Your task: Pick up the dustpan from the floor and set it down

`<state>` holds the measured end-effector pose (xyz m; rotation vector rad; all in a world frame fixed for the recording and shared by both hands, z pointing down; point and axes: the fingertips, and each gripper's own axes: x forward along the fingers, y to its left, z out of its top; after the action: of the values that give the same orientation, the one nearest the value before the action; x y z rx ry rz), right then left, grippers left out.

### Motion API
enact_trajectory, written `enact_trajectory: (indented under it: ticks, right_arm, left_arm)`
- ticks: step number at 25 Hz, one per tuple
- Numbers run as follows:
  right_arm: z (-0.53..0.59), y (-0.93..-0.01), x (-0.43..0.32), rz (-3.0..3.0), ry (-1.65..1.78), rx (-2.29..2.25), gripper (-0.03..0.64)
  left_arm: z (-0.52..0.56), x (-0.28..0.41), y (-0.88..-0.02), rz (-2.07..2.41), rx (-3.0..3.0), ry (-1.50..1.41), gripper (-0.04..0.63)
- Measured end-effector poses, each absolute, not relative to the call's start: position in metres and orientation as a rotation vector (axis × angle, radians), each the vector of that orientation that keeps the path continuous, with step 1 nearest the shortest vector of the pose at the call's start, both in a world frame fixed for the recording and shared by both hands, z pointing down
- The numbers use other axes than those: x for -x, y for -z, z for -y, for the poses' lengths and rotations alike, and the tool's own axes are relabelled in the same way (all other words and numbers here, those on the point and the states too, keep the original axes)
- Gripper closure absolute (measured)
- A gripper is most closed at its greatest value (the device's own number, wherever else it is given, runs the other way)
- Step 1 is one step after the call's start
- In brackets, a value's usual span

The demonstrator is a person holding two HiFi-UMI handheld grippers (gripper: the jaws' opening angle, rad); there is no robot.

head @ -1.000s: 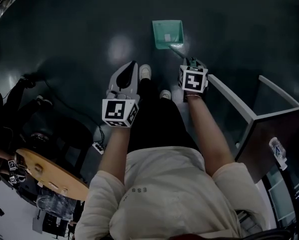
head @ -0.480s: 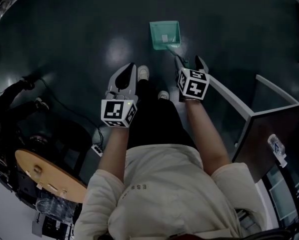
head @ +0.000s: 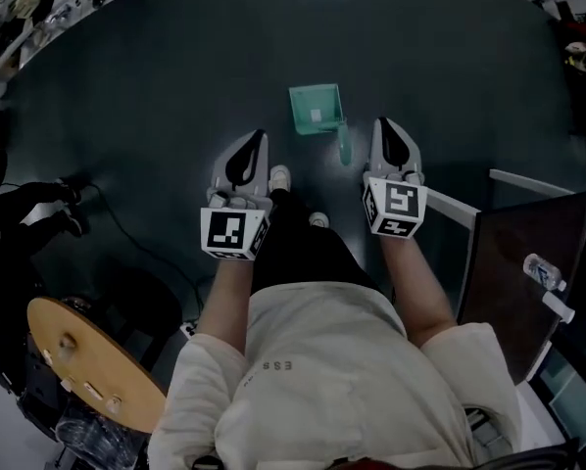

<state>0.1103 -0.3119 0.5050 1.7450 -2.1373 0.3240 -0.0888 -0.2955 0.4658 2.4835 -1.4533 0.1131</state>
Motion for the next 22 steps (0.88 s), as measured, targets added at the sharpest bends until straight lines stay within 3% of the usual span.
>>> enact_trajectory:
  ticks: [11,22]
  right_arm:
    - [0.182,-0.430,-0.123,2.368,-0.295,-1.624,0.630]
    - [0.046,-0.417,-0.124,2.417,-0.264,-1.633,0.630]
  left_arm:
    - [0.155,0.086,-0.380,1.599,-2.552,-0.087,0.591]
    - [0.016,0.085,-0.401,1.555,-2.502,-0.067,0.591]
